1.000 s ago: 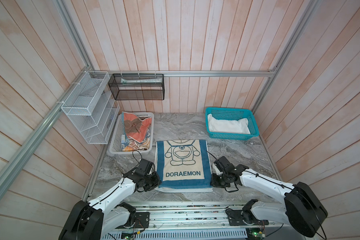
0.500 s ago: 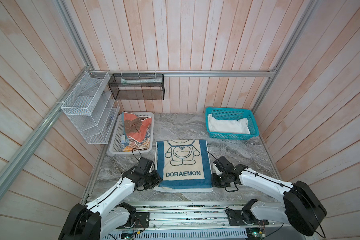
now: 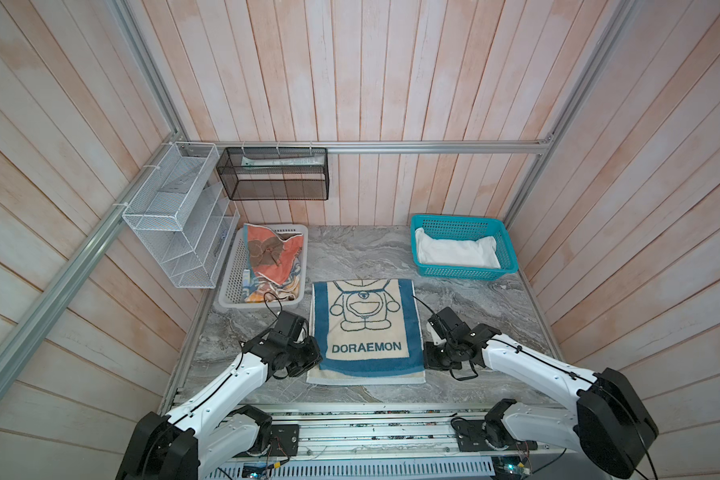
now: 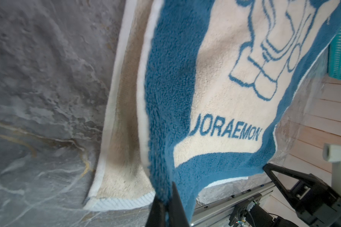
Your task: Fold and stack the towels
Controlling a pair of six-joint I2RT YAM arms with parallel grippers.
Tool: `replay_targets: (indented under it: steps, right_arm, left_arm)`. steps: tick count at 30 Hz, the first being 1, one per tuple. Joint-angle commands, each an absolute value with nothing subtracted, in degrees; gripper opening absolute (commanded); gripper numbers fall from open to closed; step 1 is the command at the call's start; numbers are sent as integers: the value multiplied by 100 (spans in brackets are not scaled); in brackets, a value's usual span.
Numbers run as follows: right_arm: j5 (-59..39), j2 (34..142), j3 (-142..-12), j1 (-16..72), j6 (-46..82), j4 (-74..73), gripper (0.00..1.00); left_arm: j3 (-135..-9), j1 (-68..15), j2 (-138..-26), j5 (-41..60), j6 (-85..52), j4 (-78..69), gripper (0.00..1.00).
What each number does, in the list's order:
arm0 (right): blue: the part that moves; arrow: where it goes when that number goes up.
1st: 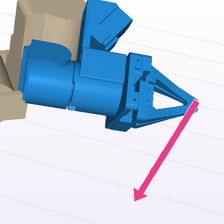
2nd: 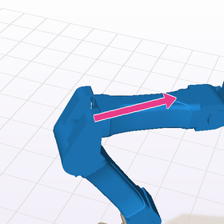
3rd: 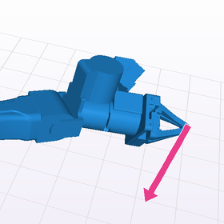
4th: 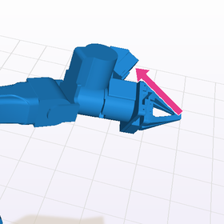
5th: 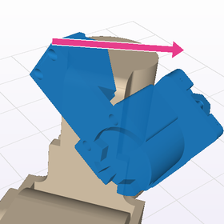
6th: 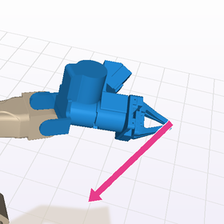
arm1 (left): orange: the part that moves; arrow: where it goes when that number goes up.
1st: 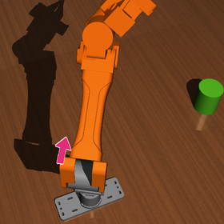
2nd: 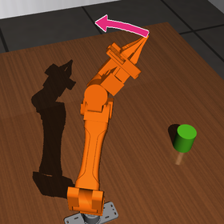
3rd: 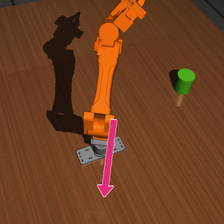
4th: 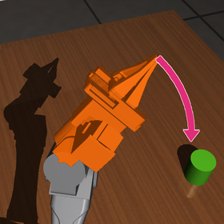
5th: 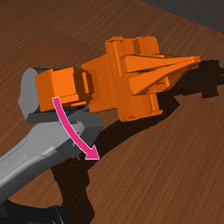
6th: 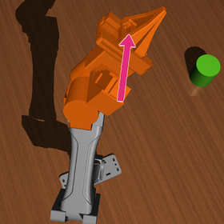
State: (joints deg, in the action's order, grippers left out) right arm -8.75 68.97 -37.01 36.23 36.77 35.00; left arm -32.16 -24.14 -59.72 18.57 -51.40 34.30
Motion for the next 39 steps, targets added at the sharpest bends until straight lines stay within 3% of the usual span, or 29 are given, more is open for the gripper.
replay_targets:
  steps: [1,8,17,18,20,23,26,33,39]
  right_arm:
    - [-679,6615,-4158,3604,3582,4012,0]
    - [-777,5892,-4463,3610,3770,4897,0]
    - [-1729,6374,-2844,3774,4201,3386,0]
    - [-1785,6498,-2779,3824,4210,3268,0]
    - [-1864,6738,-2760,3935,4186,3198,0]
    - [-1598,6780,-2960,4069,4150,3551,30]
    - [-1259,6593,-3288,4070,4100,4013,38]
    - [-814,6614,-3896,4074,3970,4093,37]
    - [-1025,7441,-3975,4503,4084,3490,26]
  left_arm:
    - [-3819,-2322,-5733,1418,-4873,4012,0]
    - [-4564,-2243,-5448,932,-4769,5205,0]
    - [-3016,-2232,-5382,1425,-5476,4322,0]
    - [-2884,-2232,-5440,1431,-5518,4245,4]
    - [-2753,-2222,-5551,1330,-5563,4281,24]
    - [-2864,-2224,-5463,968,-5581,4630,43]
    - [-3162,-2224,-5198,562,-5544,4973,48]
    - [-3559,-2682,-5531,426,-5232,4763,44]
    - [-3480,-3359,-6454,658,-5193,4177,18]
